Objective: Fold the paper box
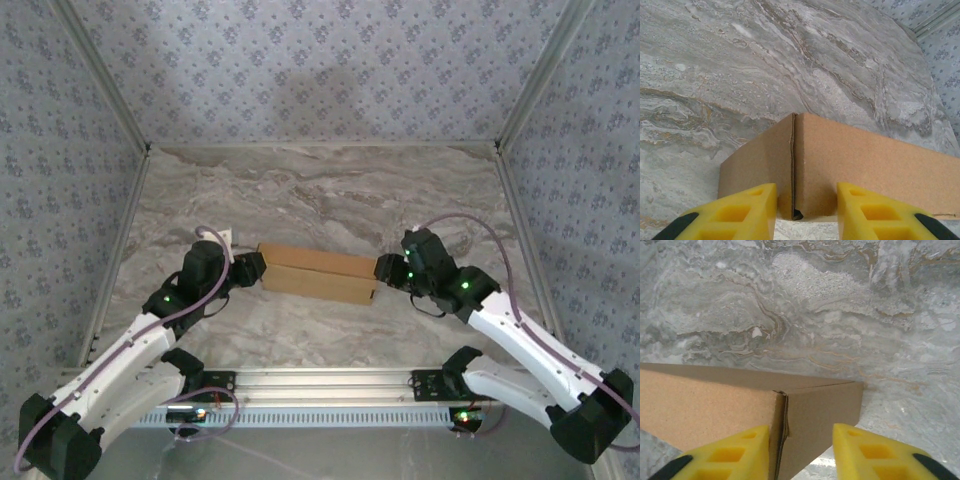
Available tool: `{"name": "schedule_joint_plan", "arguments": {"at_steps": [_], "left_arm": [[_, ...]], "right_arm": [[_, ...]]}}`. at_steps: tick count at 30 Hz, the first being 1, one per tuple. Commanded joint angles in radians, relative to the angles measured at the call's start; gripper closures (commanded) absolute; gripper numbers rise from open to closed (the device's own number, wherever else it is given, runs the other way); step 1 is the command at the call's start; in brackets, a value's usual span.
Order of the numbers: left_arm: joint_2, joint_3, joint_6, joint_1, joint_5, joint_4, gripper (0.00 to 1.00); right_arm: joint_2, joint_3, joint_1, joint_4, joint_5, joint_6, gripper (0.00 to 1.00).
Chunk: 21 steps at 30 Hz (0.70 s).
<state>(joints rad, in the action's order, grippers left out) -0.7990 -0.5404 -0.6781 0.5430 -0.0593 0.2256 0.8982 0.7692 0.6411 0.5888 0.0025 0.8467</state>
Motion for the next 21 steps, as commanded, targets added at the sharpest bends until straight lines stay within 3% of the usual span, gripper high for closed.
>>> {"name": "schedule_joint_plan", "arguments": {"at_steps": [1, 6, 9, 13, 21], "left_arm": [[-0.023, 0.003, 0.025, -0.005, 0.029, 0.144, 0.66], [-0.032, -0.004, 0.03, -0.006, 0.019, 0.142, 0.65], [-0.044, -0.044, 0.057, -0.005, 0.016, 0.176, 0.58], [-0.031, -0.105, 0.11, -0.006, 0.029, 0.253, 0.47], [0.005, -0.161, 0.134, -0.019, -0.003, 0.289, 0.43]], "right_arm": [[0.002, -0.07, -0.016, 0.067, -0.018, 0.003, 0.68], [0.021, -0.151, -0.017, 0.017, -0.012, 0.004, 0.76], [0.034, -0.163, -0.016, 0.033, 0.003, -0.006, 0.79], [0.011, -0.148, -0.016, 0.079, 0.042, -0.02, 0.79], [-0.002, -0.133, -0.009, 0.094, 0.051, -0.019, 0.79]]}}
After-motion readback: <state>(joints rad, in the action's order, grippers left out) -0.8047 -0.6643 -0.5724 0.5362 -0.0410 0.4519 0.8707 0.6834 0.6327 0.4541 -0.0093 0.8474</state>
